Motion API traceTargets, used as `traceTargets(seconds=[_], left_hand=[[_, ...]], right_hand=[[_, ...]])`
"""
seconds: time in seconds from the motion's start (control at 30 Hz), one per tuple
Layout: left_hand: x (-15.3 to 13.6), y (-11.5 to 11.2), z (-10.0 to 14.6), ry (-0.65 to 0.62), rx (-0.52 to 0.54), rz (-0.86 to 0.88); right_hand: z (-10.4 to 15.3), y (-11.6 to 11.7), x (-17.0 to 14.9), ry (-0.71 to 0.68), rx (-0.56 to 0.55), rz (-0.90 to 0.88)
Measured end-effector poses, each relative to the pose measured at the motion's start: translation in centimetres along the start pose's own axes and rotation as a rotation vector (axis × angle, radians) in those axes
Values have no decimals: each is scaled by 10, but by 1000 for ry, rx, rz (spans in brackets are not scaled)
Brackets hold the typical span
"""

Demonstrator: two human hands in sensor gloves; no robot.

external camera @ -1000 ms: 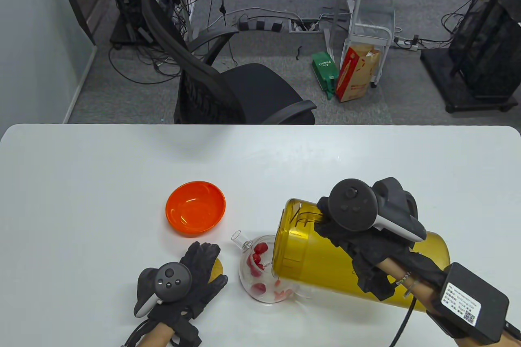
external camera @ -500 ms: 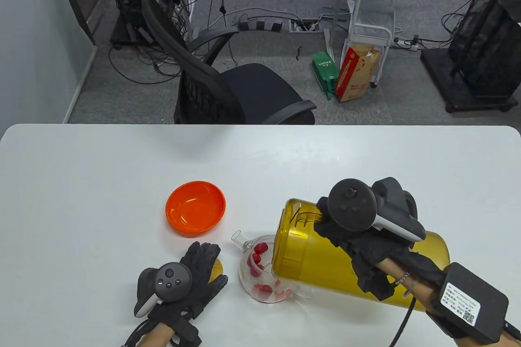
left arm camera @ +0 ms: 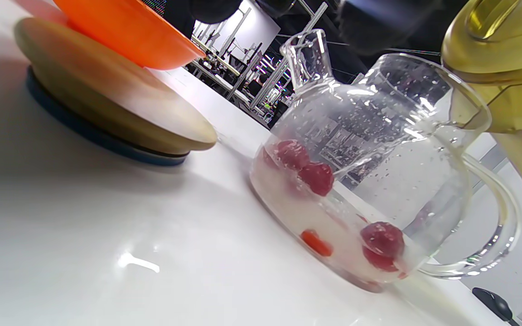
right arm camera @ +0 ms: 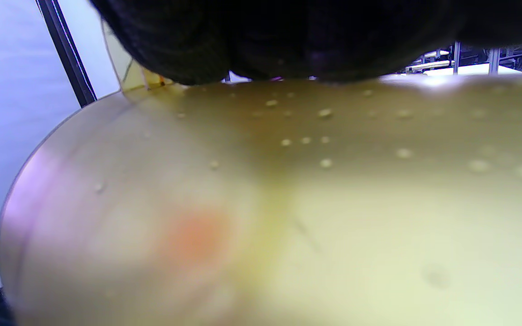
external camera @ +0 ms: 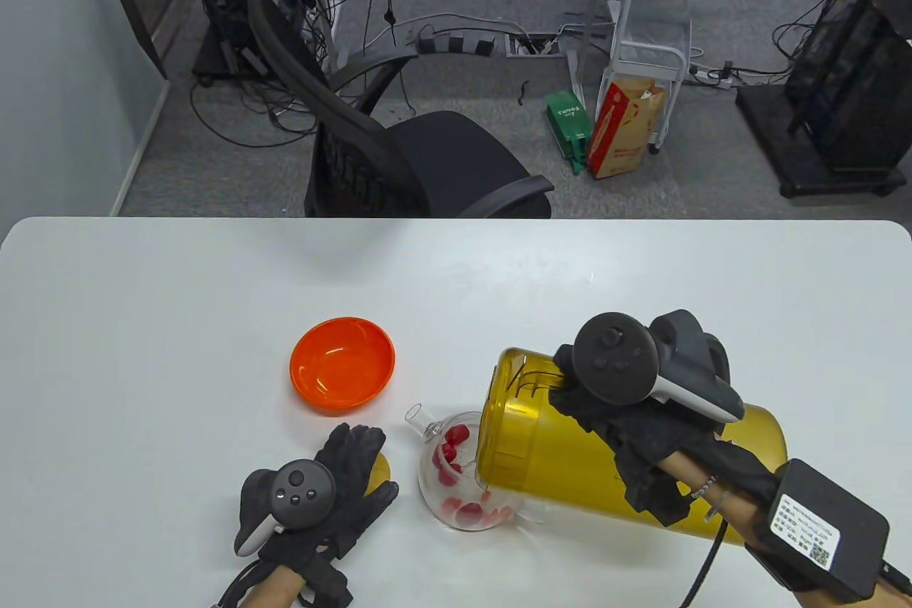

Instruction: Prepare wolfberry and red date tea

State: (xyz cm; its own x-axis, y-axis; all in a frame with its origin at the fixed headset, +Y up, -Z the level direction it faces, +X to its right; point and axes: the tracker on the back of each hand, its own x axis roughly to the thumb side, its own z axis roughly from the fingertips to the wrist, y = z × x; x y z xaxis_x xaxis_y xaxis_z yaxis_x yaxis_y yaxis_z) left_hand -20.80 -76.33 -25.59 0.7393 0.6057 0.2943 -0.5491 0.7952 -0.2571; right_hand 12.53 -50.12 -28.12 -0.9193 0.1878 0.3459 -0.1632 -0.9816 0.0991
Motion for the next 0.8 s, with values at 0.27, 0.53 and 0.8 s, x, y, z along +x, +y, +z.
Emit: traceTargets(seconds=[0.27,0.53,0.8], left_hand=[[0,0,0,2,-4,-2],[0,0,0,1,-6,-2],[0,0,0,1,-6,-1]], right_hand=[[0,0,1,-3,2,3],[-1,-1,1,-3,3,5],[-1,-1,2,-3,3,8]])
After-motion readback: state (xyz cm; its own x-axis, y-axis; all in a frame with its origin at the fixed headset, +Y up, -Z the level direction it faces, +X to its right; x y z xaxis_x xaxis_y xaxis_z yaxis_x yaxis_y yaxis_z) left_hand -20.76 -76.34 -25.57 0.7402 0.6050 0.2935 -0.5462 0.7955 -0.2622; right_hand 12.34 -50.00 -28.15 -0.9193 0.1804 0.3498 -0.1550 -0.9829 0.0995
